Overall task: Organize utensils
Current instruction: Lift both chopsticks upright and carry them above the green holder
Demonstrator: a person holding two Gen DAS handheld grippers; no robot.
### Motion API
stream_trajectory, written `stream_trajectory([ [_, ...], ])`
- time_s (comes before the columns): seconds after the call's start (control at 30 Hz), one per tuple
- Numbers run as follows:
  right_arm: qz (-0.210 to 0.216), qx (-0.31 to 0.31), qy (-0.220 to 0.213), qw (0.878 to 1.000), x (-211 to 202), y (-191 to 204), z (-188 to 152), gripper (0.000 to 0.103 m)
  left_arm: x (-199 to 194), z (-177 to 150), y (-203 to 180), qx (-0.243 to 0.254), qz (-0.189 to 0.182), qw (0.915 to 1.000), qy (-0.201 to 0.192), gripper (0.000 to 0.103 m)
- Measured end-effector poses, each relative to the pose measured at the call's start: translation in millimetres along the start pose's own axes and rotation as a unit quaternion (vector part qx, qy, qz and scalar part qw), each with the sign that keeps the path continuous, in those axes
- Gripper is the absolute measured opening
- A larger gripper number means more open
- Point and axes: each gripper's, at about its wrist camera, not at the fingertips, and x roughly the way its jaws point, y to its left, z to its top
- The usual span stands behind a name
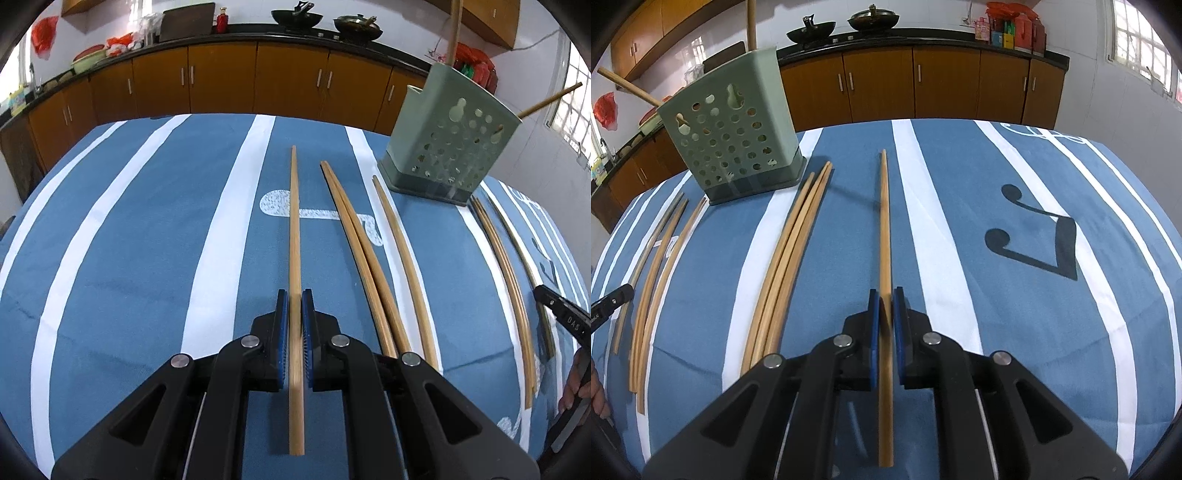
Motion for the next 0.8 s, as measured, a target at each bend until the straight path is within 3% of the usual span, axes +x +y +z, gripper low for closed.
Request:
stream_trajectory([
  [0.23, 0.002, 0.002, -0.009, 1.000, -10, -1, 4, 0.008, -2, 3, -2, 0.007, 0.007, 0.9999, 0.012, 0.007],
  [0.8, 0.020, 0.016, -0.173, 0.985, -116, -8, 49, 0.008, -96, 54, 9, -0.021, -0.031, 0.9933, -0.109, 0.007],
])
